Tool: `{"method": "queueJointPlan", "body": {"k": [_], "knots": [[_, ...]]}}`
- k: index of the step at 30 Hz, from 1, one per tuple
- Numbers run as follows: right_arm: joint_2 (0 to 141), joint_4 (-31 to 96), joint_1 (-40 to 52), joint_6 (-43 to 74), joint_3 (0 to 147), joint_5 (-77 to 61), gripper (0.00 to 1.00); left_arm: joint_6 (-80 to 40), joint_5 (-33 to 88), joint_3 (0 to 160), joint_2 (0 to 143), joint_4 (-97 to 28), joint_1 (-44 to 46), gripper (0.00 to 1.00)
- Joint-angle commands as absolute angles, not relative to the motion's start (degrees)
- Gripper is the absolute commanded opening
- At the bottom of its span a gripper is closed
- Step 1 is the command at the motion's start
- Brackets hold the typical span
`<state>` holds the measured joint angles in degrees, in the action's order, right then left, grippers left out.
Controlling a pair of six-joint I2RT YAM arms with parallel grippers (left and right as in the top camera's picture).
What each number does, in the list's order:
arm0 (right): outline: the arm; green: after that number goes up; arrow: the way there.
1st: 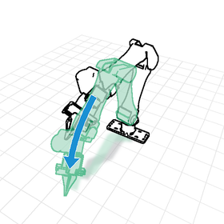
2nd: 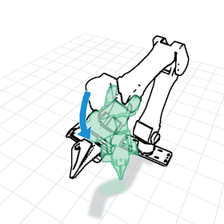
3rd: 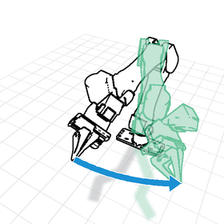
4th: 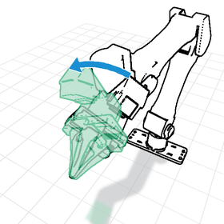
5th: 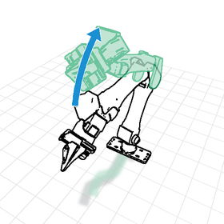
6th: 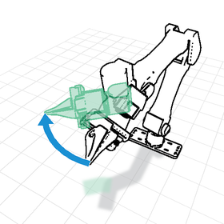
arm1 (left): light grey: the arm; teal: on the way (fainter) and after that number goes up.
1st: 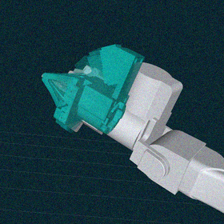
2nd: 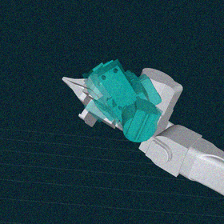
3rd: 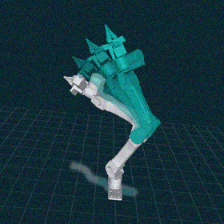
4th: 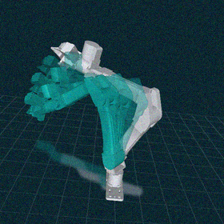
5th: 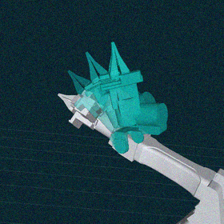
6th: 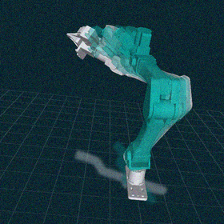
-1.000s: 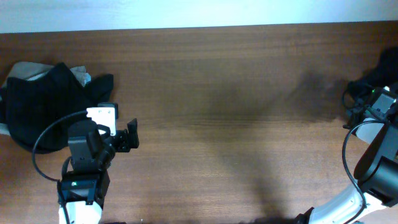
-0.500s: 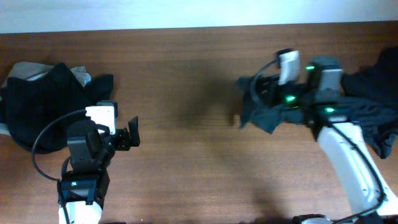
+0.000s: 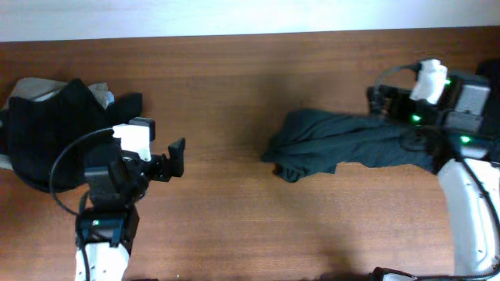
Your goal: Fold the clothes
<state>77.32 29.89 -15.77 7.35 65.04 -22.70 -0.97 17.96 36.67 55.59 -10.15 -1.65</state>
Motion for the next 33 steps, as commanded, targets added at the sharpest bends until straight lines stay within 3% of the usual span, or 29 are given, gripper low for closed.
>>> {"method": "queueJointPlan", "body": {"k": [1,4,10,12,16,17,18,20,21,24,30,31,33], "knots": [[77.3,34.4,-24.1,8.0,65.4,-21.9,0.99,-6.3,21.9,37.6,63.7,-5.8,5.2,0.94],[77.3,37.6,-30.0,8.0,65.4,-22.0,0.99,-15.8,21.9,37.6,74.4,4.4,13.4,0.94],[77.3,38.7,-31.0,8.0,65.4,-22.0,0.99,-29.6,21.9,37.9,96.0,27.2,26.3,0.92],[77.3,38.9,-31.0,8.0,65.4,-22.0,0.99,-30.6,22.0,40.7,103.4,28.6,30.7,0.84],[77.3,38.9,-31.0,8.0,65.4,-22.0,0.99,-30.6,23.8,44.7,107.8,28.3,36.4,0.84],[77.3,38.9,-31.0,8.0,65.4,-22.0,0.99,-30.6,21.9,44.8,107.8,28.5,36.7,0.79],[77.3,38.9,-31.0,8.0,65.4,-22.0,0.99,-30.6,19.9,44.8,107.8,28.5,36.7,0.65],[77.3,39.0,-31.0,8.0,65.4,-22.0,0.99,-30.5,14.6,44.8,107.8,29.3,36.4,0.15],[77.3,39.4,-31.0,8.0,65.4,-22.0,0.99,-30.3,12.1,44.9,107.8,30.6,36.0,0.0],[77.3,42.3,-31.0,8.0,65.4,-22.0,0.82,-25.3,10.6,46.6,103.8,32.0,30.5,0.0],[77.5,47.2,-28.9,8.0,65.1,-21.7,0.82,-23.3,5.0,47.2,92.8,26.4,13.2,0.01],[78.0,47.7,-27.4,7.9,65.1,-21.6,0.85,-23.3,6.8,47.2,92.8,23.9,11.2,0.34],[79.4,48.5,-24.4,7.9,65.1,-19.3,0.89,-23.2,7.7,47.2,92.8,18.2,10.4,0.79]]}}
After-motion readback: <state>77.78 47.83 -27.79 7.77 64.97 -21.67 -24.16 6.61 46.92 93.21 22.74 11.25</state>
